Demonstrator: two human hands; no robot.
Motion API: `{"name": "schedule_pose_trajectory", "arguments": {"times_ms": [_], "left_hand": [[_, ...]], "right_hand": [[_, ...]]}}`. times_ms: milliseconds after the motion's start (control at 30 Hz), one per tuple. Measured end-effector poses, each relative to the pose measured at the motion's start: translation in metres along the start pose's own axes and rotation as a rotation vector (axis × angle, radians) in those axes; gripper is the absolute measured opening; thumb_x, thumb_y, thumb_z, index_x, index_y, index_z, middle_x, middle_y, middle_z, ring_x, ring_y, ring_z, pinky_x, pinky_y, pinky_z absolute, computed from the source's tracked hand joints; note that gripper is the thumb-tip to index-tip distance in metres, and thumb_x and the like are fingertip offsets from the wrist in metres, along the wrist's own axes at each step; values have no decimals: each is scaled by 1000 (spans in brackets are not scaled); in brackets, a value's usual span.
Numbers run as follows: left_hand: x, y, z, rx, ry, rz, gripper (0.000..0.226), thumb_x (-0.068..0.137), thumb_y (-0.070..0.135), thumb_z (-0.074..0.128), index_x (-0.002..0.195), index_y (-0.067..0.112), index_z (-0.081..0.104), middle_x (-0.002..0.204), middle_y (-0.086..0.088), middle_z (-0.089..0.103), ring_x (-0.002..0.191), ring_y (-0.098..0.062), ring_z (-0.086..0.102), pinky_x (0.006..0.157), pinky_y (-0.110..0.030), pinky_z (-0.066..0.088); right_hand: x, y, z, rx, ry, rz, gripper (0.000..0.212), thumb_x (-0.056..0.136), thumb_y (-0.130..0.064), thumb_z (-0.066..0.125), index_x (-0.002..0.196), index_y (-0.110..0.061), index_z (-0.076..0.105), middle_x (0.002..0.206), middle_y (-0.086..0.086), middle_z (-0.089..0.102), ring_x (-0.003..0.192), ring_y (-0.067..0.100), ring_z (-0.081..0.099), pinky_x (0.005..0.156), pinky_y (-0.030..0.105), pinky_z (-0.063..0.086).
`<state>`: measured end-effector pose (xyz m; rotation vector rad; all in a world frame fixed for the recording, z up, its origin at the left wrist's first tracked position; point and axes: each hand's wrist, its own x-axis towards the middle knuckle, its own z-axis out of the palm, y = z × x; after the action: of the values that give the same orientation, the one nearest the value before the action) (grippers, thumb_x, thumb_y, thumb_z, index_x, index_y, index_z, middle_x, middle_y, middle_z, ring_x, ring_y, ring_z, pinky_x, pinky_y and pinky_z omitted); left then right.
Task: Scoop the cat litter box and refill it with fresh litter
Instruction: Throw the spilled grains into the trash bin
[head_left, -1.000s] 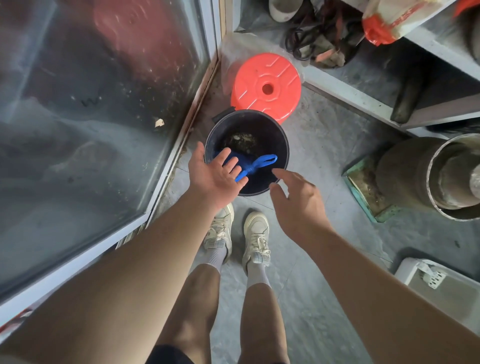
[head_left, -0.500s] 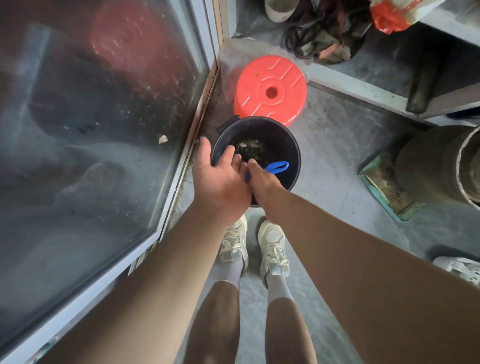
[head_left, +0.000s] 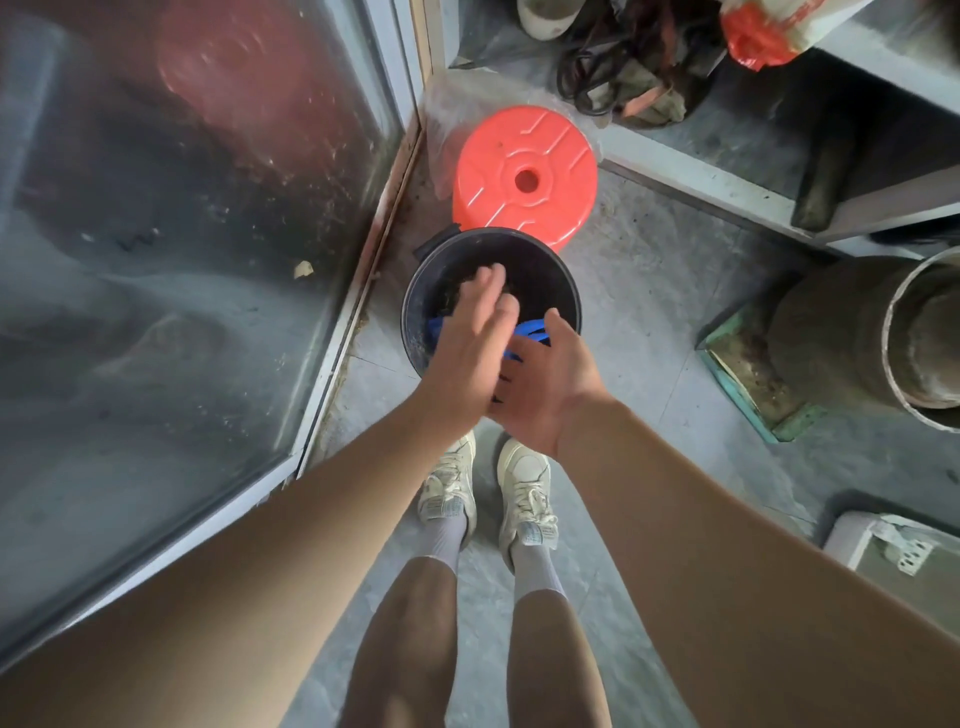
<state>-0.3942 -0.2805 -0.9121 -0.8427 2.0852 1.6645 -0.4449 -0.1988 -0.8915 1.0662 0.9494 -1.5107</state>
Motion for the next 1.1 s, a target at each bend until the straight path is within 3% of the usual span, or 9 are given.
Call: {"name": "schedule_pose_trajectory", "arguments": {"times_ms": [133,300,467,633,733,833,933,1033,1100], "left_hand": [[-6,-15,13,173,-156,98,71,92,62,14,155,34,31,164,12,22,151,1,5,124,-44,-5],[32,-21,-2,397,-38,-147,89,86,73,20,158,21,24,168,0,12,154,-10,0,122,-42,-8],[-4,9,27,242,-159,357,70,92,53,21,156,25,25,163,10,24,152,-4,10,124,-35,-1],[14,-38,14,552,-320,215,78,89,66,10,157,31,26,165,7,23,153,-10,9,124,-46,0],[33,-40,6,527,-182,-21,83,88,72,17,158,27,22,167,5,14,153,-7,4,124,-42,-5],[20,-14,18,281,-46,189,74,93,59,22,157,21,27,166,2,20,153,-8,10,124,-36,-1],[-4,-14,27,259,-138,431,64,98,47,21,155,19,33,161,2,33,152,-14,21,124,-45,7],[14,-46,16,369,-141,237,66,96,54,15,149,25,43,155,-2,44,146,-21,35,120,-54,18],[33,-49,6,105,-65,-174,73,90,66,19,138,24,53,143,-3,56,135,-23,49,117,-53,28]], "right_hand": [[9,10,-5,159,-17,-68,51,96,-57,48,127,-20,63,123,-9,67,125,13,55,118,40,32],[-8,1,-35,161,-176,-28,79,96,-68,26,139,-8,52,136,15,61,127,38,56,110,62,35],[0,-1,-29,263,-116,-86,59,100,-54,36,145,-18,50,150,9,49,139,26,45,114,40,36],[-4,11,-37,249,-101,-16,66,96,-62,40,136,-13,59,133,9,64,129,26,56,116,45,34],[-7,12,-59,177,-160,-21,77,97,-65,31,138,-4,53,136,18,61,129,37,55,110,58,37],[-9,5,-50,208,-135,-106,70,97,-62,35,138,-9,54,135,13,62,125,32,59,101,49,47],[-8,4,-24,104,-77,-180,54,100,-51,44,142,-19,52,140,2,57,125,22,57,102,36,44],[-11,13,-13,-171,-80,-153,55,101,-50,42,147,-20,47,147,5,52,131,22,52,113,44,38],[-19,14,-13,-379,-53,-214,52,101,-53,38,134,-20,61,134,2,64,120,12,61,100,34,49]]}}
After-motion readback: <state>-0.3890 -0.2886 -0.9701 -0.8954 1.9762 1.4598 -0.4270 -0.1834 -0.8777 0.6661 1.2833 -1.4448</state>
